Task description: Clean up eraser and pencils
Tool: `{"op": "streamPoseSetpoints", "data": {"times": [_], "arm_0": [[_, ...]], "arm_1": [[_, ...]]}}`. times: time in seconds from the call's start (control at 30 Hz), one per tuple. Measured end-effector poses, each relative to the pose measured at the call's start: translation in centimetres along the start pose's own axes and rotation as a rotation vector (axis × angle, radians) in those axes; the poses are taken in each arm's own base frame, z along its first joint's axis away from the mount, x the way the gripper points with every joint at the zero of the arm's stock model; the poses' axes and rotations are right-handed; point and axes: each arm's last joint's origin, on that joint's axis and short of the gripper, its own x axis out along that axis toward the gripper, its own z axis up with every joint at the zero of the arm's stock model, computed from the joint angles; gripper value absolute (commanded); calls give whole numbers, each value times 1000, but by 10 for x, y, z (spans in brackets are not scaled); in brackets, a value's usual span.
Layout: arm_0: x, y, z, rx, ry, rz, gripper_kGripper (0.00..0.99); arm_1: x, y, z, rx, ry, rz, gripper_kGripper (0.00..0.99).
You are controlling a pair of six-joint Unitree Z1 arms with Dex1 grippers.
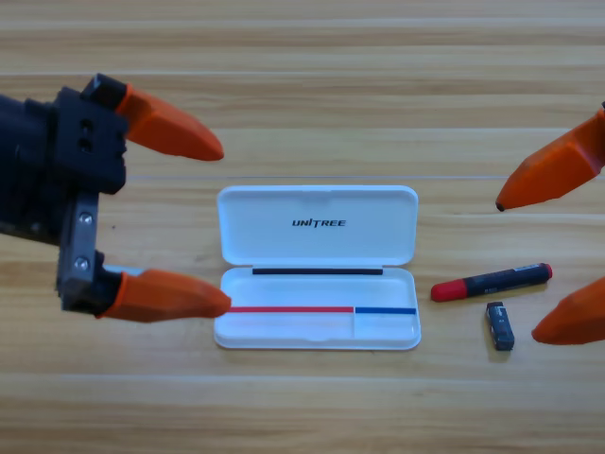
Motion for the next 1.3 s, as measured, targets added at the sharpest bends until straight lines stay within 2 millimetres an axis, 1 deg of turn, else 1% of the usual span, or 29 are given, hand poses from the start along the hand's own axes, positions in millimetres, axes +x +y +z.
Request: {"op": "streamPoseSetpoints", "data": {"times": [0.4,0.43,0.57,0.63,0.73,0.8,0.93,1.0,1.03,1.07,1.13,1.2,1.3], "arm_0": [[-1,1,3,9,-8,7,990],[-2,1,3,9,-8,8,990],[-4,3,3,35,13,27,990],[-7,5,4,52,33,45,990],[-14,12,10,78,70,144,990],[-19,18,13,112,95,216,990],[-24,28,11,198,154,282,990],[-26,36,7,234,199,327,990],[-27,41,4,257,232,359,990],[-27,47,1,270,263,383,990],[-24,60,-6,296,331,408,989],[-15,75,-14,306,401,413,985],[5,98,-32,328,513,374,965]], "arm_1": [[0,0,0,30,0,0,979],[0,0,0,35,0,-1,990],[0,-1,-2,71,10,-32,983],[-3,3,-6,116,1,-53,983],[-16,9,-15,213,12,-169,983],[-21,9,-18,261,23,-249,983],[-21,-6,-24,488,62,-456,982],[-13,-17,-27,586,96,-538,983],[-4,-26,-28,633,127,-566,983],[1,-31,-28,658,142,-577,983],[21,-46,-31,737,201,-568,983],[43,-60,-38,837,267,-532,983],[76,-82,-48,977,349,-517,989]]}}
